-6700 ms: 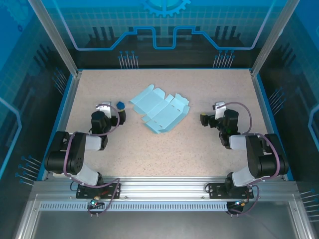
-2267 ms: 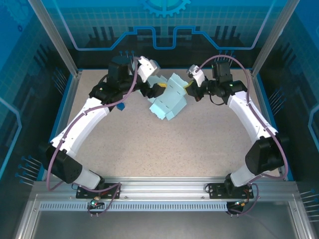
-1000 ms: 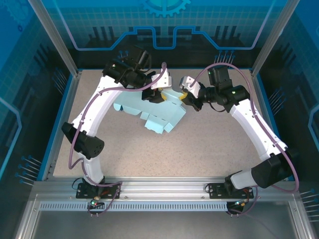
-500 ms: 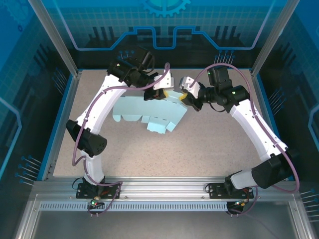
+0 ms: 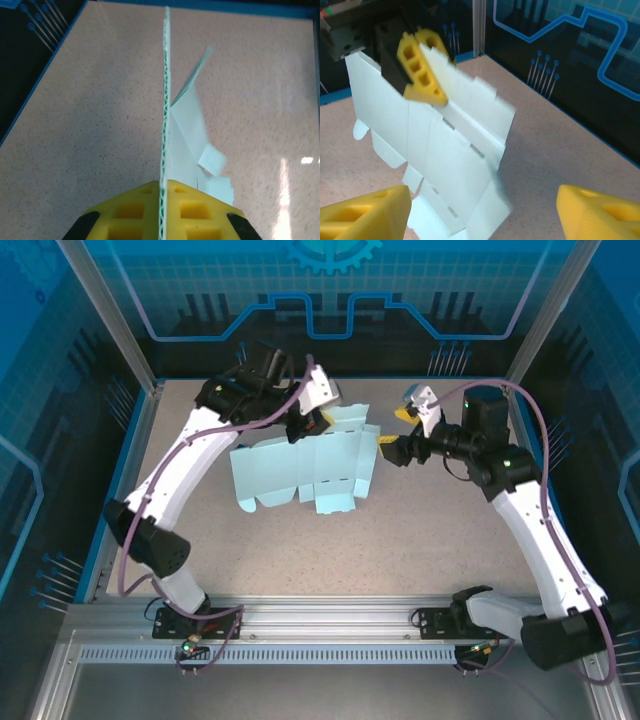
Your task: Fold the paper box
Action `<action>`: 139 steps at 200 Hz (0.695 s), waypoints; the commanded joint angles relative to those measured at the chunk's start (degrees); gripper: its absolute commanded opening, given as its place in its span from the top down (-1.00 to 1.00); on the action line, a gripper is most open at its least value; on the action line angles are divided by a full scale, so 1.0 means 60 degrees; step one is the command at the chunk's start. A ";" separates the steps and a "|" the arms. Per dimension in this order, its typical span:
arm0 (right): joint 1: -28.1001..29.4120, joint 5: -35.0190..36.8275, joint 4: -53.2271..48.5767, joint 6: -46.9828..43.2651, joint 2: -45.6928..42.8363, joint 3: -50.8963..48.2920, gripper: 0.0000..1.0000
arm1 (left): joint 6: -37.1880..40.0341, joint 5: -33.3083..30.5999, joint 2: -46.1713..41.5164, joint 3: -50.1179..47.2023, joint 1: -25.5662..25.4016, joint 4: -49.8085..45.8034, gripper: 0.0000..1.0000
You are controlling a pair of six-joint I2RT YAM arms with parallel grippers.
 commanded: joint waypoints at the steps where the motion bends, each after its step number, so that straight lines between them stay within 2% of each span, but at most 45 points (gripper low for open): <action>1: -0.0080 -0.0548 0.1785 0.1484 -0.0062 -0.1187 -0.58 | -0.2516 0.0671 -0.1221 -0.1130 0.0265 0.2412 1.00; 42: -0.0110 -0.1172 0.3337 0.1613 0.0076 -0.2287 -0.59 | -0.4221 0.1883 -0.2153 -0.2413 0.0543 0.3455 1.00; 72: -0.0311 -0.1651 0.3865 0.1606 0.0365 -0.2282 -0.53 | -0.4670 0.2538 -0.2383 -0.2870 0.0590 0.3882 1.00; 100: -0.0798 -0.2790 0.4386 0.1892 0.0295 -0.2338 -0.22 | -0.4737 0.2625 -0.2404 -0.2937 0.0636 0.3883 1.00; 139: -0.1130 -0.3255 0.4680 0.2161 0.0212 -0.2626 0.19 | -0.5202 0.2894 -0.2418 -0.3145 0.0838 0.4320 1.00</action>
